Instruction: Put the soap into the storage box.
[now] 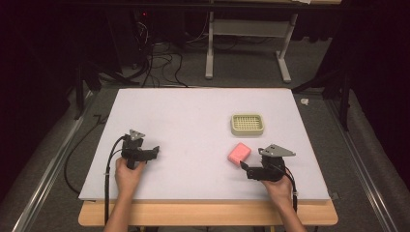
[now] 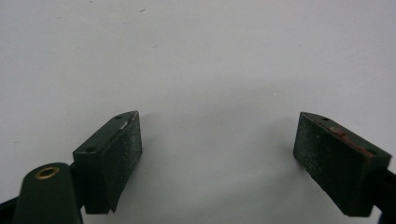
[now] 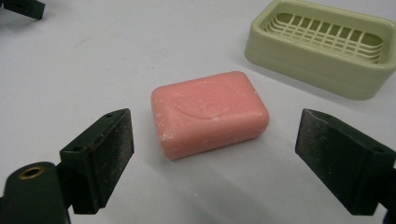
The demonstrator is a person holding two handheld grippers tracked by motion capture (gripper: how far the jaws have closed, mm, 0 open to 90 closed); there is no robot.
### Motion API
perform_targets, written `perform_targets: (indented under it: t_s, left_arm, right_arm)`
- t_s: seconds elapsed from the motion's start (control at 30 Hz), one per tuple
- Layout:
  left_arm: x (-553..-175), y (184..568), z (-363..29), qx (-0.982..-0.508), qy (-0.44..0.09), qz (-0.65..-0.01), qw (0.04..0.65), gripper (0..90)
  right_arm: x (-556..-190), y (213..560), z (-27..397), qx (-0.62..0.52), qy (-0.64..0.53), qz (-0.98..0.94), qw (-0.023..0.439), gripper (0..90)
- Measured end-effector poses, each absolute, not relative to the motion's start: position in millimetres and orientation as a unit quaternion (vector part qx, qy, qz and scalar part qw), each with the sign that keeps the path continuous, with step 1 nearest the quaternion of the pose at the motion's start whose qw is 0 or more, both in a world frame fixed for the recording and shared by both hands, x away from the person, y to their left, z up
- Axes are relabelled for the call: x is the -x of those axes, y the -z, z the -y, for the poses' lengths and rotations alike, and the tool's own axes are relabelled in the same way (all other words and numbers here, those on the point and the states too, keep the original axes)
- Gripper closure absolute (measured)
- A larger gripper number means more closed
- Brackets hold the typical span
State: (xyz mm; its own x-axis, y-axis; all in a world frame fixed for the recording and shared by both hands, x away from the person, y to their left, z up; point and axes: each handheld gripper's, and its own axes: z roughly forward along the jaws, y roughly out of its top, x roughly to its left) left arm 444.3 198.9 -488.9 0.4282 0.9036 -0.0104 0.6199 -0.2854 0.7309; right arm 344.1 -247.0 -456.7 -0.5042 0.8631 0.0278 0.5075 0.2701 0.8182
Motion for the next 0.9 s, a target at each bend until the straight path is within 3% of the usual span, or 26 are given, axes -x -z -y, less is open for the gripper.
perform_targets:
  t_s: [0.9]
  left_arm:
    - [-444.3,488.9,-198.8,-0.774,-0.209,-0.492,0.339,15.8]
  right_arm:
    - [-374.3,456.1,226.4,-0.431,-0.39,-0.785,0.214,11.8]
